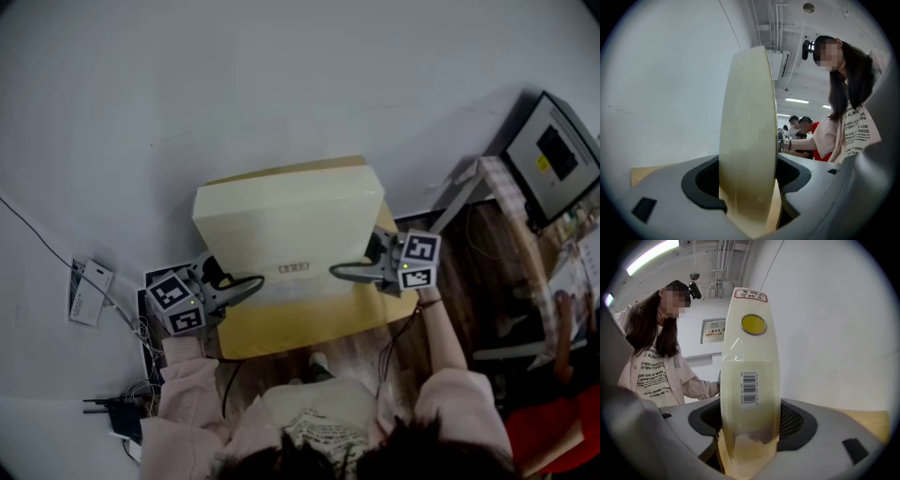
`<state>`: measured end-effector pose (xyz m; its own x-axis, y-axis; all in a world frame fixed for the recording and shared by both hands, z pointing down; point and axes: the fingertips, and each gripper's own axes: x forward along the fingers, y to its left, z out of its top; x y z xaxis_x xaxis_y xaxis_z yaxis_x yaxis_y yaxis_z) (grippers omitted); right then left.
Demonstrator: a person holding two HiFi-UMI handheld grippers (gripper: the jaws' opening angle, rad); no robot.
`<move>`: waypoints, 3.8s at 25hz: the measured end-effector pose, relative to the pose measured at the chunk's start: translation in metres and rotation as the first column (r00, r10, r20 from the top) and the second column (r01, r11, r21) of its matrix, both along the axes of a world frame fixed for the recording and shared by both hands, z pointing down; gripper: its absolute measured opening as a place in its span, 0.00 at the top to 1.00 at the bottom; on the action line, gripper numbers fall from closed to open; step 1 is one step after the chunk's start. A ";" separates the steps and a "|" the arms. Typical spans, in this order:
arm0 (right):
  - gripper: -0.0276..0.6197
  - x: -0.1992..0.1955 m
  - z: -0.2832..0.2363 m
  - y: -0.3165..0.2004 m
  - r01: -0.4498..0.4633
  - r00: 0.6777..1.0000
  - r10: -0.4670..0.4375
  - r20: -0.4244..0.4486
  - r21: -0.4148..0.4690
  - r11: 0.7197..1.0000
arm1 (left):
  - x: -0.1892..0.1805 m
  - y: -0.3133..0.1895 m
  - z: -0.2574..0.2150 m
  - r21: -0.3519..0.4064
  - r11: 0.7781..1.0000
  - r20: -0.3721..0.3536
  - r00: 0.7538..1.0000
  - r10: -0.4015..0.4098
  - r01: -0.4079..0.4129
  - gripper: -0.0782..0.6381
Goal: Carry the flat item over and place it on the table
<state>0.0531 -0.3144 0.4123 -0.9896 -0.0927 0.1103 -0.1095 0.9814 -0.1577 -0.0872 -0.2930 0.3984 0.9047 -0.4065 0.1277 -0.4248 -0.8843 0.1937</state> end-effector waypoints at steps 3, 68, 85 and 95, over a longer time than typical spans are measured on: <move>0.47 0.000 0.005 -0.008 0.009 1.000 -0.009 0.004 -0.002 1.000 | 0.001 -0.006 0.005 -0.009 1.000 0.009 1.000 -0.014 0.014 0.42; 0.43 -0.007 0.121 -0.036 0.000 0.996 0.006 -0.088 0.069 0.998 | 0.000 -0.035 0.125 0.021 0.994 0.113 0.988 -0.110 0.108 0.36; 0.34 -0.003 0.124 -0.033 -0.103 0.987 0.101 -0.121 -0.011 0.995 | -0.010 -0.024 0.121 -0.035 0.985 0.091 0.982 -0.165 0.169 0.34; 0.31 0.000 0.127 -0.029 -0.145 0.981 0.136 -0.140 -0.058 0.988 | -0.020 -0.015 0.120 -0.059 0.976 0.083 0.975 -0.204 0.209 0.33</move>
<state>0.0533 -0.3434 0.5391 -0.9426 -0.2173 0.2534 -0.2703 0.9424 -0.1971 -0.1076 -0.3082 0.5184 0.7884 -0.5720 0.2262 -0.6129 -0.7619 0.2094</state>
